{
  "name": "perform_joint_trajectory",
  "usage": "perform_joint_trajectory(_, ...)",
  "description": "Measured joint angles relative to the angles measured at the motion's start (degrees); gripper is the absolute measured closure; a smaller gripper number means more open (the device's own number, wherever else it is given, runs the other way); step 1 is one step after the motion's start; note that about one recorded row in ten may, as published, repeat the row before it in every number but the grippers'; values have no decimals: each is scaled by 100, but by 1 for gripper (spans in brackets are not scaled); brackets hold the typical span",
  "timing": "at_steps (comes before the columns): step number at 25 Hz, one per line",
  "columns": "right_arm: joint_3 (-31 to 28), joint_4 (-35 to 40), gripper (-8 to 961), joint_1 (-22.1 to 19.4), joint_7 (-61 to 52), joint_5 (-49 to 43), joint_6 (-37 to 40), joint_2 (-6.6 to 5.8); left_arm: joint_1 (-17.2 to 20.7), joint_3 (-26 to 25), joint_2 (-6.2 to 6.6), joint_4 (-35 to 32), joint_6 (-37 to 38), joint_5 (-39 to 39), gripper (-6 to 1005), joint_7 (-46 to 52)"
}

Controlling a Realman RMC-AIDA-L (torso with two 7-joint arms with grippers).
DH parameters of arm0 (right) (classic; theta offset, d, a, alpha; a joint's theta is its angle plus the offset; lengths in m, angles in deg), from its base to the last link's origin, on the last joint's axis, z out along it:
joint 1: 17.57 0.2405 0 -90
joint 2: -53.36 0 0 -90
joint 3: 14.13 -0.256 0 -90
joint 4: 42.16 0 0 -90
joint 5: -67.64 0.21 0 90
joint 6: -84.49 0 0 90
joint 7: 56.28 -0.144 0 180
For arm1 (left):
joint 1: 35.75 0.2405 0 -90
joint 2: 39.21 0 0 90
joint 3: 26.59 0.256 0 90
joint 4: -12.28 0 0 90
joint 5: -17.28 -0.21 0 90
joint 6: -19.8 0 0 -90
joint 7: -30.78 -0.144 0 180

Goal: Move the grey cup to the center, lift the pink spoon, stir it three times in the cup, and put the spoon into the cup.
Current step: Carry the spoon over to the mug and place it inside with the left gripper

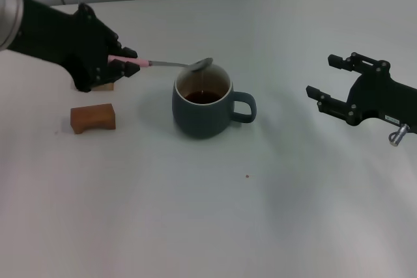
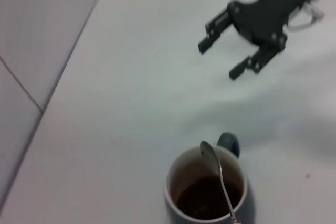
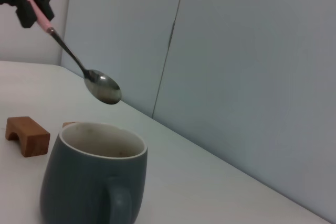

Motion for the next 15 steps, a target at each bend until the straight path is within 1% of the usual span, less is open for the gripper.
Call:
perform_joint_trajectory(1,1,-1,271,1,0,0,-4,0,-62,230,-1,-224,-7,-214,863,82)
perform_joint_trajectory(4,1,1,271,1,0,0,-13,0,-177,573,-7,-579,28,-557,863,181)
perform_joint_trajectory(5,0,2,271,0,0,0,-16,0,-245,804,-10,-764,63,-746,863,220)
perform_joint_trajectory(6,1,2,271,1,0,0,-20,0,-258,862,-11,-809,71,-785,863,230)
perform_joint_trajectory(8,0,0,271,0,0,0,-30,0,-342,1222,-11,-1009,117,-1055,863,306)
perform_joint_trajectory(15,1,-2,271,7,3,0,-114,0,-629,2241,-47,-1159,142,-1824,863,446)
